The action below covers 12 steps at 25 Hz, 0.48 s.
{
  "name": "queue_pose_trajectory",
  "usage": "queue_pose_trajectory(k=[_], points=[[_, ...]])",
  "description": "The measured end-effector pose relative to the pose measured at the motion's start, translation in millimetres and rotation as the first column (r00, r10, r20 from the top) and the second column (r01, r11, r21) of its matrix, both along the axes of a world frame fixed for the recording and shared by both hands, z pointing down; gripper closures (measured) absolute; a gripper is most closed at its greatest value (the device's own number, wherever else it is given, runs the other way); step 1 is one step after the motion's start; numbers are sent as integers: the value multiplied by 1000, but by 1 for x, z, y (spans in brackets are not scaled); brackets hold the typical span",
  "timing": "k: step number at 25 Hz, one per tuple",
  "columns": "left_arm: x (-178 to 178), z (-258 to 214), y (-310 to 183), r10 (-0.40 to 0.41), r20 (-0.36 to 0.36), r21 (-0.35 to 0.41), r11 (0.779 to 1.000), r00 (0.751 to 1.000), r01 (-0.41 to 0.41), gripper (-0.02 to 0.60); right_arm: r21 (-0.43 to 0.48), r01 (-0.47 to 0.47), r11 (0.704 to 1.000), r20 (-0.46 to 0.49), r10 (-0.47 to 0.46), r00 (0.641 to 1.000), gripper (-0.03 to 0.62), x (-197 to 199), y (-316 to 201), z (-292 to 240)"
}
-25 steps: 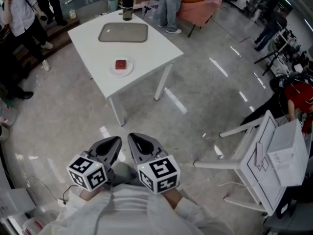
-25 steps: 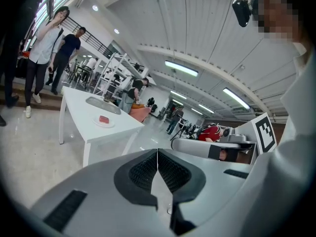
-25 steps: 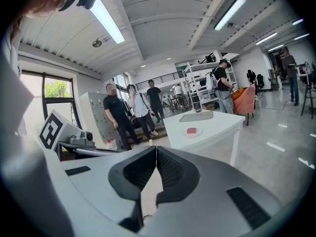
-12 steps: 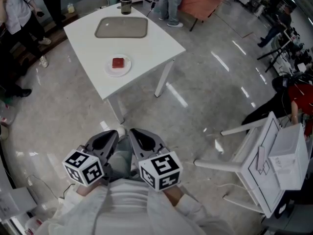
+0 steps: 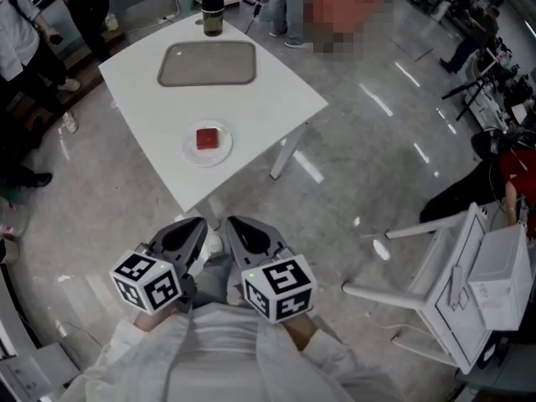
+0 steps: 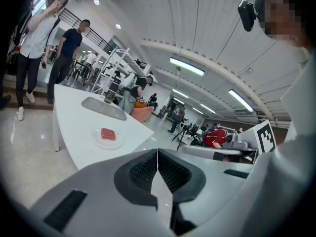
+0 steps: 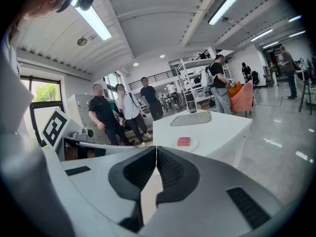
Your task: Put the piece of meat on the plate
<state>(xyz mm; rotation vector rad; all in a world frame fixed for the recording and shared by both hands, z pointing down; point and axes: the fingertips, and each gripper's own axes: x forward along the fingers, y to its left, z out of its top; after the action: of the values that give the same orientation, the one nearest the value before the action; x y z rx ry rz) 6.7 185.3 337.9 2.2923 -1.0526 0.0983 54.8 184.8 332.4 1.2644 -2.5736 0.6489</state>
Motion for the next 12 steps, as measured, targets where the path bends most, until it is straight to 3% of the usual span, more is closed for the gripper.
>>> queue_pose_trajectory(k=[12], points=[[-46, -7, -120, 88, -16, -33, 996, 996, -88, 569, -29, -122, 992, -9, 122, 993, 579, -35, -121, -8]])
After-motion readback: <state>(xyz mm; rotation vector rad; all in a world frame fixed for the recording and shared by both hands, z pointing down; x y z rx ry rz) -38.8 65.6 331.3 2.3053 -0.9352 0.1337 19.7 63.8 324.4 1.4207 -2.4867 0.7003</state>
